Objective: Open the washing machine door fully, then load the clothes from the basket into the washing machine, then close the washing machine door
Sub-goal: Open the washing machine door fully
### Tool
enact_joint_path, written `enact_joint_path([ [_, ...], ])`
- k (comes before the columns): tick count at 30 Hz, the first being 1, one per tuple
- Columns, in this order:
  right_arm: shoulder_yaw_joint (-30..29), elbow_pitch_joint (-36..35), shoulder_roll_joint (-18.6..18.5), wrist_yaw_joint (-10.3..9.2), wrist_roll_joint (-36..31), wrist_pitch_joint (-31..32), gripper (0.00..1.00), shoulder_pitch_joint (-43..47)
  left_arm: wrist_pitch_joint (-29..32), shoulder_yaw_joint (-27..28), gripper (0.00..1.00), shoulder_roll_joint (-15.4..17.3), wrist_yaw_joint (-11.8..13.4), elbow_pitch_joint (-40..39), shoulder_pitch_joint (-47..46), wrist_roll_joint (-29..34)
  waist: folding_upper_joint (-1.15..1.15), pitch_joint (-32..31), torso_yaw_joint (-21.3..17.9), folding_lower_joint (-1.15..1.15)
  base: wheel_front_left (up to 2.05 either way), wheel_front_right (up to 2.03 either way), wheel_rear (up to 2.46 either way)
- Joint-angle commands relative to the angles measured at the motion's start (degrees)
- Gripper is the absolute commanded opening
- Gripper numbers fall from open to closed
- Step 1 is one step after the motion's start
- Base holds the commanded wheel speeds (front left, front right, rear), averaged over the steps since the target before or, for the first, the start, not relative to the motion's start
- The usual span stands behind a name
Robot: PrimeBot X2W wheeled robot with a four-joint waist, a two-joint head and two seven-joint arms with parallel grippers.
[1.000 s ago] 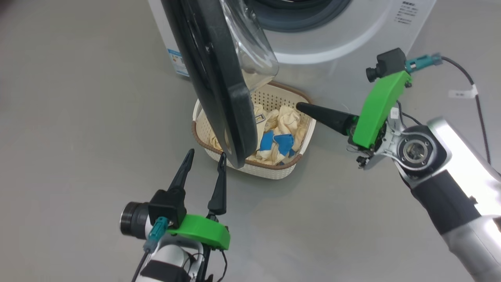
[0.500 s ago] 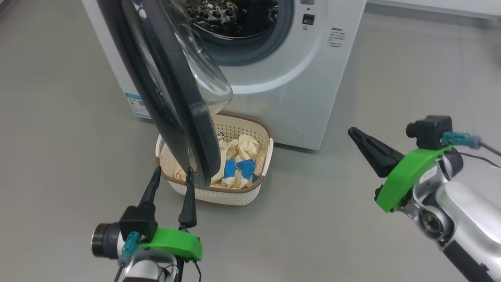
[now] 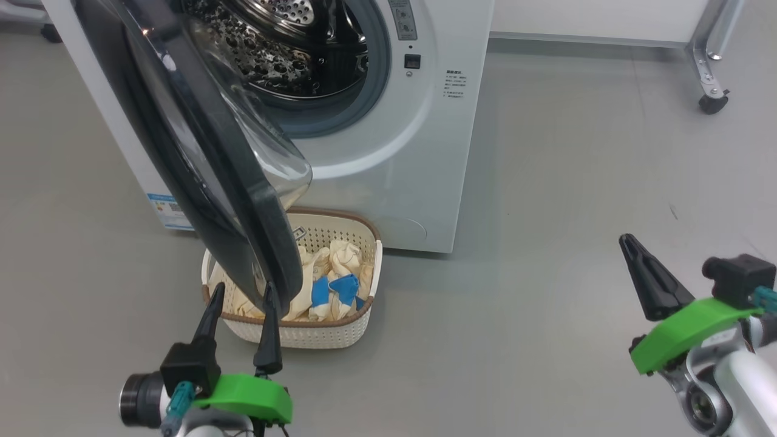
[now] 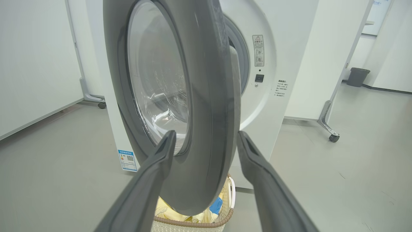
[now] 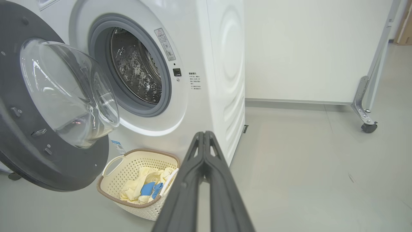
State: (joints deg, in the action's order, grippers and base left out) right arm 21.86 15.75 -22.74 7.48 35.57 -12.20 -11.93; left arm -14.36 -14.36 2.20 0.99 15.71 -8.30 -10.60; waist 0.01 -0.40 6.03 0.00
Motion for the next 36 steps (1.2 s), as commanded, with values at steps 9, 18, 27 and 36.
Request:
enact_joint_path([
  [9, -12.06, -3.30, 7.46, 0.01, -8.01, -0.79, 0.00, 7.08, -0.63, 4.31, 1.00, 0.67, -0.38, -2.46, 0.11, 0.31, -0.01, -0.81, -1.67, 0.00, 0.00, 0.00, 0.00],
  [18, -18.60, -5.51, 13.77, 0.01, -15.53, 0.12, 1.00, 10.38, -0.63, 5.42, 1.00, 0.67, -0.29, -2.52, 0.79, 0.13, -0.01, -1.11, -2.87, 0.00, 0.00, 0.00, 0.00],
  [27, -19.50, -7.22, 14.72, 0.01, -16.84, 1.50, 1.00, 10.79, -0.63, 5.25, 1.00, 0.67, -0.24, -2.53, 0.86, 0.01, -0.01, -0.93, -3.30, 0.00, 0.00, 0.00, 0.00],
  [36, -19.59, -7.60, 14.85, 0.01, -17.14, 2.03, 1.00, 10.76, -0.63, 5.02, 1.00, 0.67, -0.25, -2.37, 0.57, 0.07, -0.01, -0.65, -3.29, 0.00, 0.00, 0.00, 0.00],
])
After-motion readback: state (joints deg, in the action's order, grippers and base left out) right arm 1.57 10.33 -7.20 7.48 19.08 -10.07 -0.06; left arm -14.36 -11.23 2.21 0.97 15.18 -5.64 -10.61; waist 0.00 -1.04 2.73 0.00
